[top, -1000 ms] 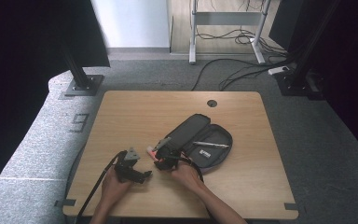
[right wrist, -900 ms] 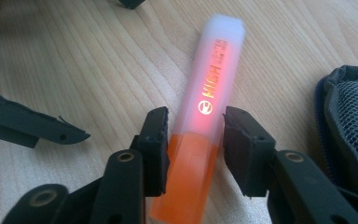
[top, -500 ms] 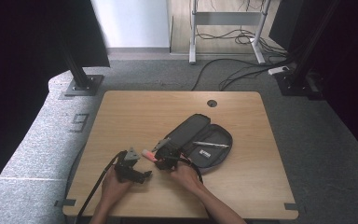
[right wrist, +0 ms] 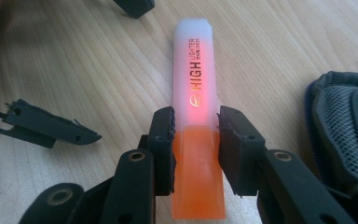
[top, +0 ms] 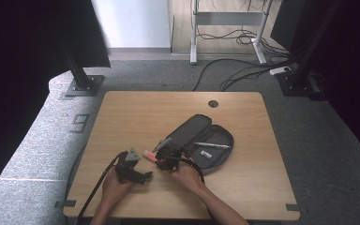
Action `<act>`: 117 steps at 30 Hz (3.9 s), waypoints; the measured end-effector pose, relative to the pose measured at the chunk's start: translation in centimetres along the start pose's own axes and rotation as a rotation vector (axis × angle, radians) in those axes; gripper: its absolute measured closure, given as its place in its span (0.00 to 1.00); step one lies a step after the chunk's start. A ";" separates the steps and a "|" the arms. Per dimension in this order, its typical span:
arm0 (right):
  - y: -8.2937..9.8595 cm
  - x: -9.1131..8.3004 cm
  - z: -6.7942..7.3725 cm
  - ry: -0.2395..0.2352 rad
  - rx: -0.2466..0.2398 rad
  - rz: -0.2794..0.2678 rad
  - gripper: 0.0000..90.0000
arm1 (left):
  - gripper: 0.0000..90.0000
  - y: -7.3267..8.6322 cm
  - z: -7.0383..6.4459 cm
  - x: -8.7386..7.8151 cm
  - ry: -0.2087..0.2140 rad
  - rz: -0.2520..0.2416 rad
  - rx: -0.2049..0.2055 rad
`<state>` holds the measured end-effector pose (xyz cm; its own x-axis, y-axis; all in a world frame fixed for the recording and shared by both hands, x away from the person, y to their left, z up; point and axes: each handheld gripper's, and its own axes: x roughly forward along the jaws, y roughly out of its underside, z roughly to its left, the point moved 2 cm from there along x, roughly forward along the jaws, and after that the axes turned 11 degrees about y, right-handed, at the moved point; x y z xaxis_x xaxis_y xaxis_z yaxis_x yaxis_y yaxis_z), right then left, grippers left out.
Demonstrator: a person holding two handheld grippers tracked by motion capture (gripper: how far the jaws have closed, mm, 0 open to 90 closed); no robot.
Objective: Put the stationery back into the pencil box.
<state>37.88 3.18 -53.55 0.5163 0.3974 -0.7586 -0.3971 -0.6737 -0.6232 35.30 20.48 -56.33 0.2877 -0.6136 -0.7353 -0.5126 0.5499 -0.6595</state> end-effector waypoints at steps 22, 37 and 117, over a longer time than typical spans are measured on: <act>-0.6 -2.6 -0.9 0.005 -0.003 -0.038 0.73 | 0.00 0.0 0.0 0.0 0.000 0.004 0.002; -0.1 -4.5 -3.0 0.045 0.030 -0.058 0.73 | 0.00 0.0 0.0 0.0 0.000 0.003 0.001; 11.7 -8.7 -15.3 0.274 0.297 0.022 0.73 | 0.00 0.0 0.0 0.0 -0.002 0.002 0.002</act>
<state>40.39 -17.70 -51.37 0.6723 0.1774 -0.7187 -0.5914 -0.4552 -0.6656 35.31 20.50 -56.33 0.2881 -0.6112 -0.7372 -0.5116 0.5525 -0.6581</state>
